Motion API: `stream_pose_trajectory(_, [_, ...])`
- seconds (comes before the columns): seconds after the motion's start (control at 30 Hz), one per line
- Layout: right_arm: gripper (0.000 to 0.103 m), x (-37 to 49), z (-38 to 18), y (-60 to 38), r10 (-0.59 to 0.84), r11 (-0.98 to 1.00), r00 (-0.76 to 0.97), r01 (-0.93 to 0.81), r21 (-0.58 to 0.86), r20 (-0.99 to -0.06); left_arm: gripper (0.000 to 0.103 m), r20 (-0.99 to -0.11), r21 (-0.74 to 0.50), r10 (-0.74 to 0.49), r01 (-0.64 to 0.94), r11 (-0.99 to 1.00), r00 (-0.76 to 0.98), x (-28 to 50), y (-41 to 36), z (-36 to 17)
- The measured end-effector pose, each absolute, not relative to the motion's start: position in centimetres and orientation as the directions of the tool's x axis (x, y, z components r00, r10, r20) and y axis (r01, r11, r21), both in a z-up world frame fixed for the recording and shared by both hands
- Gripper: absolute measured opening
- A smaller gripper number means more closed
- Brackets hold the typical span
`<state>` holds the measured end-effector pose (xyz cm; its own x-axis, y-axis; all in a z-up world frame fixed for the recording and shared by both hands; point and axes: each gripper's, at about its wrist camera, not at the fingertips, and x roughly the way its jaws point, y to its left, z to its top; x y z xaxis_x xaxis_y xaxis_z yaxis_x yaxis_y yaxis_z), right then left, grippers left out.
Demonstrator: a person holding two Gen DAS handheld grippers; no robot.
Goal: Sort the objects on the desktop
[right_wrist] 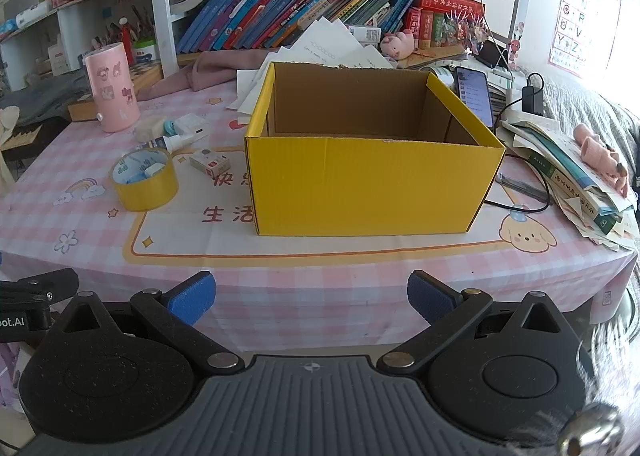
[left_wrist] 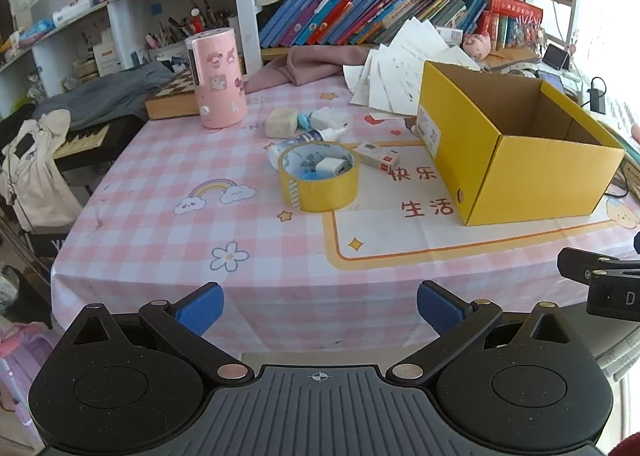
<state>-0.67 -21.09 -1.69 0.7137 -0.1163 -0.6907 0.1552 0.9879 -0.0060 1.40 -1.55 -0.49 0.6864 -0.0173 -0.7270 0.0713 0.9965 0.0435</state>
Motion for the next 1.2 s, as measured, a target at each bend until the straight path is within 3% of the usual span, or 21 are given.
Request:
stream_pose_trajectory(0.33, [0.103,-0.4,-1.9,-21.0,-0.101,0.990,0.713,0.143,0.002,-0.694,0.103,-0.742,0.040,-0.012,0.062,0.997,0.670,1.9,-0.9,-0.5])
stream_pose_trajectory(0.6, [0.103,0.0,-1.3,-20.0,-0.045,0.996,0.740,0.086,0.029,-0.671,0.103,-0.701,0.071,0.037,0.018,0.997,0.712,1.6,0.2,0.4])
stream_pose_trajectory(0.87, [0.101,0.5,-0.6,-17.8,0.014,1.000,0.770,0.003,0.025,-0.638,0.103,-0.677,0.033,-0.024,0.062,0.998,0.735,1.2,1.5,1.0])
stream_pose_trajectory(1.2, [0.079,0.8,0.1,-15.9,0.090,0.996,0.801,-0.065,0.064,-0.591,0.103,-0.649,0.039,-0.011,0.048,0.998,0.761,0.3,3.4,1.3])
